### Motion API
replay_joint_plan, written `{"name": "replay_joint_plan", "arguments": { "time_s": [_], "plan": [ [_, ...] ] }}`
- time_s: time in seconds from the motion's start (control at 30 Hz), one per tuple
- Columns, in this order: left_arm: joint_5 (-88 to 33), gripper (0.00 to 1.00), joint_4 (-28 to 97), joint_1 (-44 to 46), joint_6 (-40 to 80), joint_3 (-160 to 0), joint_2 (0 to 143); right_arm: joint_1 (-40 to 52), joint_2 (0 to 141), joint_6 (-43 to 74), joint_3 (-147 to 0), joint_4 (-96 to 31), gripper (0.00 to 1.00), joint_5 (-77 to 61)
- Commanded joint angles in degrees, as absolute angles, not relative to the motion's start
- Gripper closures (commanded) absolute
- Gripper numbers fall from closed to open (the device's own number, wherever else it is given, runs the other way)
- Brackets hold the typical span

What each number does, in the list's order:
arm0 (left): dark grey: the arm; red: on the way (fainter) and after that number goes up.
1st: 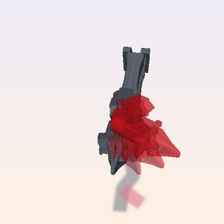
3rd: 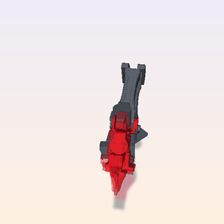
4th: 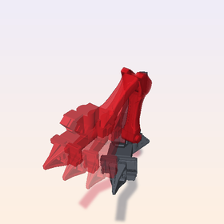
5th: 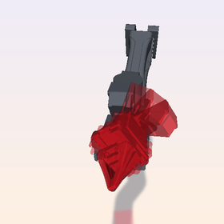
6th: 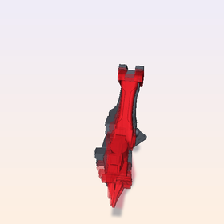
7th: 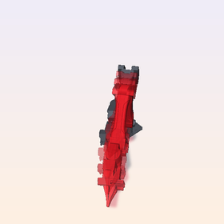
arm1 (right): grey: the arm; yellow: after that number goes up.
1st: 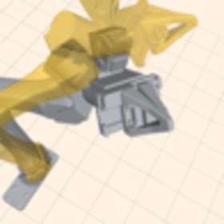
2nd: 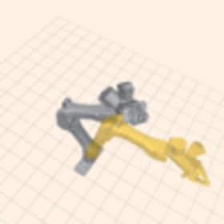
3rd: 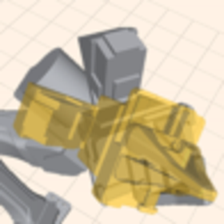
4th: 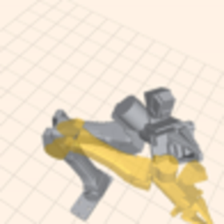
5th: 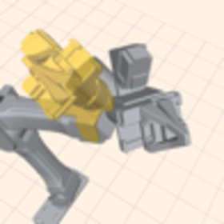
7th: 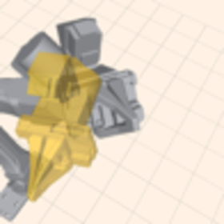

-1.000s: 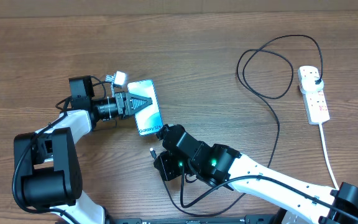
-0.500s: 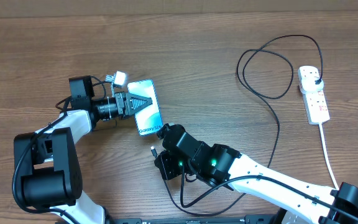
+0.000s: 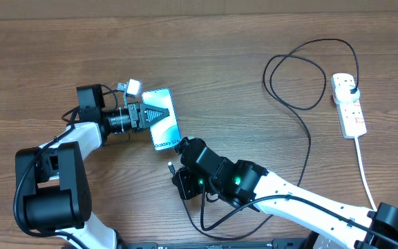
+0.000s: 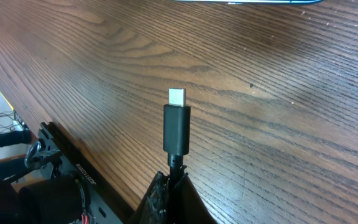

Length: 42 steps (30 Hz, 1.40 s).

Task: Plug charger to phone and switch on socket
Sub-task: 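Push the USB-C plug upward into the phone's bottom port with right gripper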

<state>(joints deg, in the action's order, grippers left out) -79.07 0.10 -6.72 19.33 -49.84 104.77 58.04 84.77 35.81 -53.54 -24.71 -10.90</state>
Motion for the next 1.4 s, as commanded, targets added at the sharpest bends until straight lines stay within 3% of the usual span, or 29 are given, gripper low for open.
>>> {"name": "replay_joint_plan", "arguments": {
  "time_s": [0.0, 0.43, 1.03, 1.37],
  "plan": [
    [-82.13, 0.96, -0.3, -6.35, 18.2, -49.91, 102.96, 57.78, 84.9, 35.81, -52.82, -24.49, 0.96, -9.58],
    [-82.15, 0.96, -0.3, -6.35, 18.76, -49.91, 102.96, 57.78, 84.97, 36.25, -52.82, -24.23, 0.96, -7.73],
    [-86.0, 0.94, -3.31, -6.35, 34.92, -49.93, 102.96, 57.78, 84.99, 42.04, -52.82, -19.73, 0.96, -4.51],
    [-85.6, 0.96, -3.7, -6.35, 35.33, -49.93, 102.96, 57.78, 84.99, 42.0, -52.82, -19.0, 0.96, -4.47]
  ]
}}
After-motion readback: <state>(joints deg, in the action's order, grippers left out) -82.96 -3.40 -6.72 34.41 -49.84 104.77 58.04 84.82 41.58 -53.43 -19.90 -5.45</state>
